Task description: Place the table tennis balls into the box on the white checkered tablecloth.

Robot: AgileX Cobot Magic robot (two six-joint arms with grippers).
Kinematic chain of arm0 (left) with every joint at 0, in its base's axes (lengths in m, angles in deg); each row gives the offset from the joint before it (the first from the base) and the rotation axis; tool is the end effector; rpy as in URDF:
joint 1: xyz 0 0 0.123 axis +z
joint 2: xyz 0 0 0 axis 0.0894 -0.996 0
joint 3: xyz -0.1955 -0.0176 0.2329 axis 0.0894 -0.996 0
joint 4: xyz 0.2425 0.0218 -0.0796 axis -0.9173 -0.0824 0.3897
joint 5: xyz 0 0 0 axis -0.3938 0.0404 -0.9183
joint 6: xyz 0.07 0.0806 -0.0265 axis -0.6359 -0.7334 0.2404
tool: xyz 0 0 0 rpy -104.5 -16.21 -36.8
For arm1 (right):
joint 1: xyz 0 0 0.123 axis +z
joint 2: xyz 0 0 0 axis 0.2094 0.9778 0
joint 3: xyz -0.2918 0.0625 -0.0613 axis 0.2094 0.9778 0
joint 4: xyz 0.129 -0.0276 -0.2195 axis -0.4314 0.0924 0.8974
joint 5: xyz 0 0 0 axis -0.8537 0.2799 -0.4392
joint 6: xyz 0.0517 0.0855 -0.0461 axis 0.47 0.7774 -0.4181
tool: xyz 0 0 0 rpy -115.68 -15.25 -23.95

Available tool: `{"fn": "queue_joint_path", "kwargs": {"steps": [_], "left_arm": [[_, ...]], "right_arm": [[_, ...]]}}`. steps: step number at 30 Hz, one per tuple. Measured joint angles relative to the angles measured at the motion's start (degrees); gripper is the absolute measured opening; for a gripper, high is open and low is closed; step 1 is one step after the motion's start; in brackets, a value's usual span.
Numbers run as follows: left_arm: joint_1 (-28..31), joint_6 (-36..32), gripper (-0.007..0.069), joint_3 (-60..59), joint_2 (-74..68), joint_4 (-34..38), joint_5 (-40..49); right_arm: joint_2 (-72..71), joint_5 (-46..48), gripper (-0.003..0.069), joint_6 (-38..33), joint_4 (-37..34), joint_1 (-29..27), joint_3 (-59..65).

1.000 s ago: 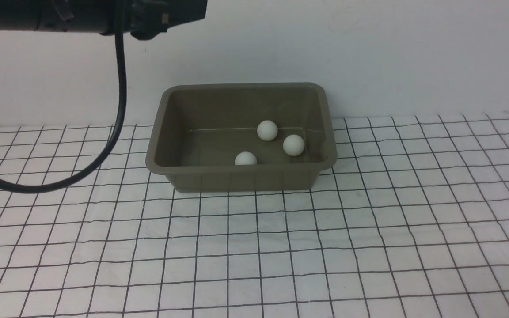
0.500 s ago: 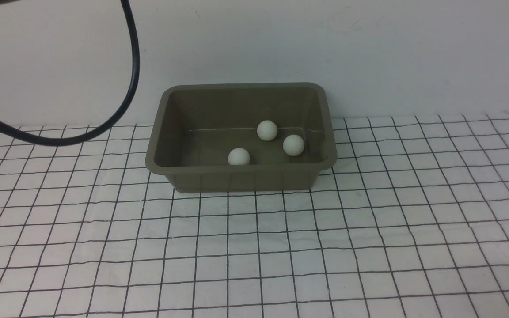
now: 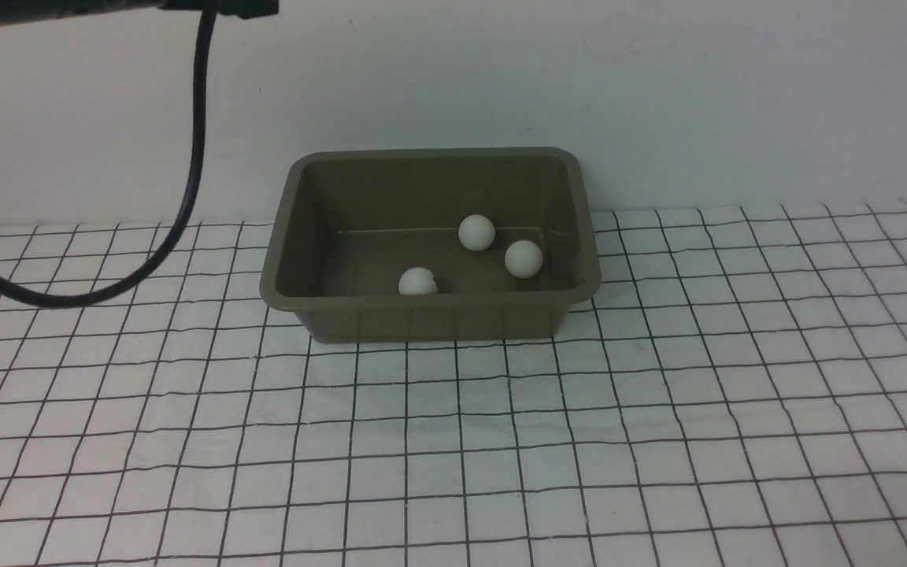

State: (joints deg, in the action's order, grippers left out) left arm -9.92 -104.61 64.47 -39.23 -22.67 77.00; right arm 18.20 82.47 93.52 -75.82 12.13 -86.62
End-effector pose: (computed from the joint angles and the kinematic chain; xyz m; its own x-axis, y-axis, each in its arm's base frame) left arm 0.3352 -0.0839 0.4347 -0.1502 0.1737 -0.9733 0.5962 0.8012 0.0510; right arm 0.0544 -0.0064 0.1658 -0.2997 0.1309 -0.9450 0.0956 0.9897 0.1068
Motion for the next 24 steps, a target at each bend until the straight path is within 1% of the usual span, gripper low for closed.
{"fn": "queue_joint_path", "kwargs": {"steps": [1, 2, 3, 5, 6, 8, 9, 11, 13, 18, 21, 24], "left_arm": [[0.0, 0.0, 0.0205, 0.0, 0.1, 0.0, 0.0], [0.3, 6.5, 0.0205, 0.0, 0.4, -7.2, 0.4], [0.4, 13.6, 0.0205, 0.0, 1.0, -15.3, 1.3], [0.4, 30.7, 0.0205, -0.1, 2.5, -35.1, 5.3], [0.4, 41.3, 0.0205, -0.5, 3.8, -43.5, 8.5], [0.5, 56.3, 0.0205, -3.5, 9.2, -57.6, 12.8], [0.6, 60.4, 0.0205, -5.9, 11.9, -61.8, 13.4], [0.7, 63.9, 0.0205, -10.9, 18.4, -66.1, 13.2], [1.2, 65.3, 0.0205, -16.9, 25.5, -67.3, 12.2], [4.4, 66.5, 0.0205, -36.7, 45.2, -64.9, 5.9], [5.6, 66.4, 0.0205, -49.8, 57.1, -63.4, -0.7], [5.8, 66.7, 0.0205, -60.5, 66.9, -63.0, -6.9]], "right_arm": [[0.0, 0.0, 0.0327, 0.0, 0.0, 0.0, 0.0], [0.0, 0.0, 0.0327, 0.0, 0.0, 0.0, 0.0], [0.0, 0.0, 0.0327, 0.0, 0.0, 0.0, 0.0], [0.0, 0.0, 0.0327, 0.0, 0.0, 0.0, 0.0], [0.0, 0.0, 0.0327, 0.0, 0.0, 0.0, 0.0], [0.0, 0.0, 0.0327, 0.0, 0.0, 0.0, 0.0], [0.0, 0.0, 0.0327, 0.0, 0.0, 0.0, 0.0], [0.0, 0.0, 0.0327, 0.0, 0.0, 0.0, 0.0], [0.0, 0.0, 0.0327, 0.0, 0.0, 0.0, 0.0], [0.0, 0.0, 0.0327, 0.0, 0.0, 0.0, 0.0], [0.0, 0.0, 0.0327, 0.0, 0.0, 0.0, 0.0], [0.0, 0.0, 0.0327, 0.0, 0.0, 0.0, 0.0]]}}
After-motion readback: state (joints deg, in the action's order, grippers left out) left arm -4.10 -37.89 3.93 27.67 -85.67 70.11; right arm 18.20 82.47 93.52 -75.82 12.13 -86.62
